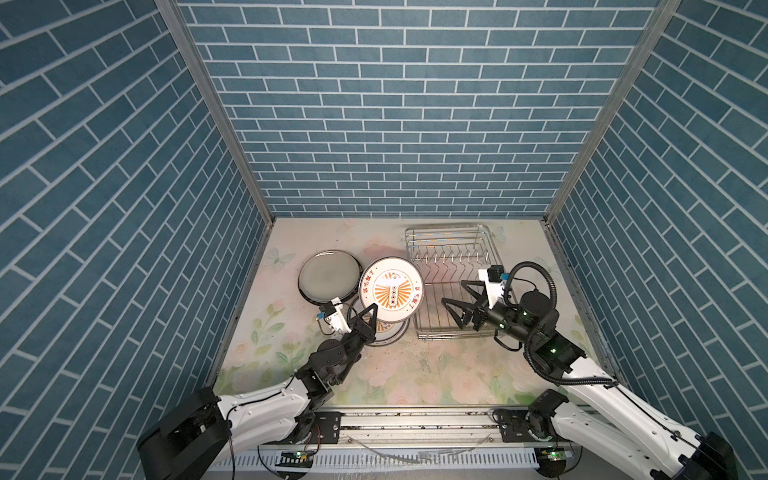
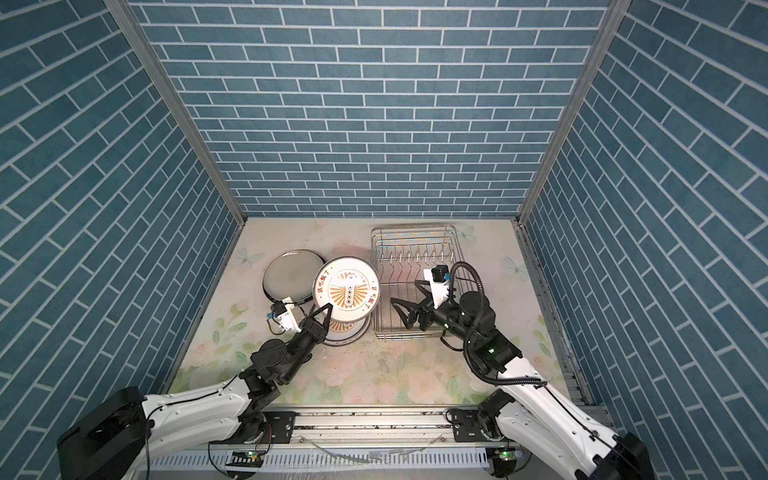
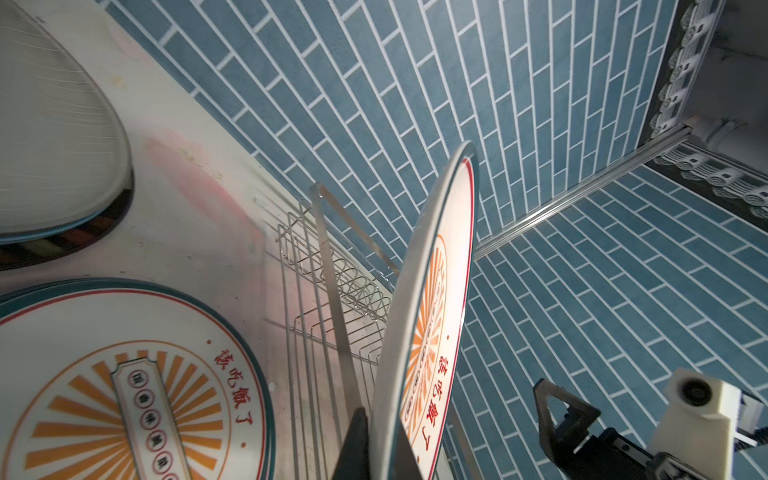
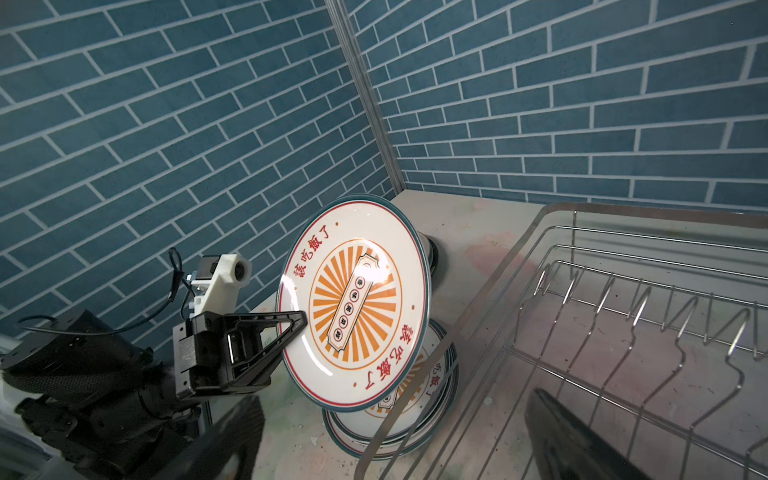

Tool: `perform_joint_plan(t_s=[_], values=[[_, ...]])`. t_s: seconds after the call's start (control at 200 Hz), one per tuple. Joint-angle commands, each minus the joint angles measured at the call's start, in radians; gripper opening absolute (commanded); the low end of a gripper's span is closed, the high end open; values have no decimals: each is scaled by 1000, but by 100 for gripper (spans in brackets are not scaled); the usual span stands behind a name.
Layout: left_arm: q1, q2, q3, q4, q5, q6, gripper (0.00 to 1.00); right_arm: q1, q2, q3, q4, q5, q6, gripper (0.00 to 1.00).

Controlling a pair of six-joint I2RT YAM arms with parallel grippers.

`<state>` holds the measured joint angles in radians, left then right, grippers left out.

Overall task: Unload the plates from the dish rack
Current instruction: 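Carry the cream plate with the left gripper to the stack while the right releases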

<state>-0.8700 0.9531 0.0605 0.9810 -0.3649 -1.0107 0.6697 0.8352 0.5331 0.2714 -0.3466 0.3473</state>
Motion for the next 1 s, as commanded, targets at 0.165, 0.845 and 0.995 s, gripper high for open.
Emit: perform_joint_plan(t_s=[0.165,0.845,0.995], values=[[6,-235,21,-393,-173,-141,0,142,162,145,-57,86,-163,99],[83,-341,80,-766,-108,-301,0,297,484,363,-92,168,-203,98],[140,-322,86,-784,-26,-338,0,300,548,408,-99,132,-226,98]])
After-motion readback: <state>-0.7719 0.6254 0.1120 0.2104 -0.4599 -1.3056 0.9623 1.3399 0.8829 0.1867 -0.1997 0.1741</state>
